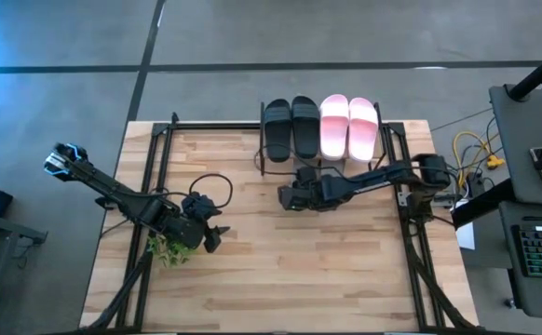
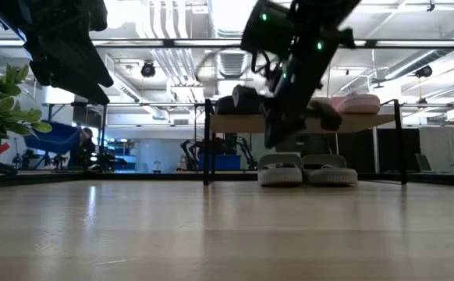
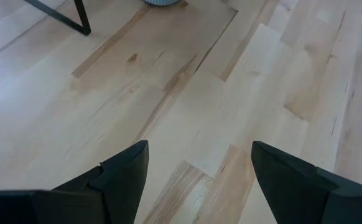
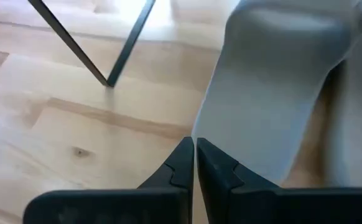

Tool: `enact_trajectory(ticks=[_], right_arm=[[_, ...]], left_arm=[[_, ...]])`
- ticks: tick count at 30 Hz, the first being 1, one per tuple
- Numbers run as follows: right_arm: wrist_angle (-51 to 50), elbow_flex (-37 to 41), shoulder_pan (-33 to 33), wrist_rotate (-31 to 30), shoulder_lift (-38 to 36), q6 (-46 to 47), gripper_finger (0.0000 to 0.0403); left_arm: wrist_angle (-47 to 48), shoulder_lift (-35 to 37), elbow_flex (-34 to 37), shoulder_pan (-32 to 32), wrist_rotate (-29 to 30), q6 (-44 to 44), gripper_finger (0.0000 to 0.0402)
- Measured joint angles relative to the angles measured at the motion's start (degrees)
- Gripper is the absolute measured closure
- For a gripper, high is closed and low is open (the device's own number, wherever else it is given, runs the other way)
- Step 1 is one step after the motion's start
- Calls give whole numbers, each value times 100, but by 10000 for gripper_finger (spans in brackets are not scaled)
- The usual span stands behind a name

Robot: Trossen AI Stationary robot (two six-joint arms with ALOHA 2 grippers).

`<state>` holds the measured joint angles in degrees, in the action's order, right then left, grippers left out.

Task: Pick and place slides into the shelf
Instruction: Adjust the gray slides under the shelf

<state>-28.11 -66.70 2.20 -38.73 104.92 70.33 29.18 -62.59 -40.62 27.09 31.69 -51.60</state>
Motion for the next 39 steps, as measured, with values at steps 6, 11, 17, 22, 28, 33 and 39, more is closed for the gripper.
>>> enact_trajectory(ticks=[6, 11, 17, 22, 28, 33, 39], right_arm=[[-803, -432, 56, 181, -62, -187, 390], [-806, -363, 182, 587, 108, 293, 390], [-693, -365, 386, 852, 338, 465, 390], [-732, -362, 404, 908, 647, 465, 390], [-772, -369, 289, 875, 996, 465, 390], [-860, -377, 118, 721, 1018, 488, 390], [-1487, -385, -71, 528, 992, 816, 390]], left_arm=[[7, 0, 13, 0, 0, 3, 132], [1, 0, 15, 0, 2, 3, 132], [-6, 0, 15, 0, 5, 1, 132], [-5, -2, 26, 0, 21, 3, 132], [1, -2, 59, 0, 22, -1, 132], [1, -2, 72, 0, 16, -19, 132], [0, -2, 76, 0, 10, -25, 132]])
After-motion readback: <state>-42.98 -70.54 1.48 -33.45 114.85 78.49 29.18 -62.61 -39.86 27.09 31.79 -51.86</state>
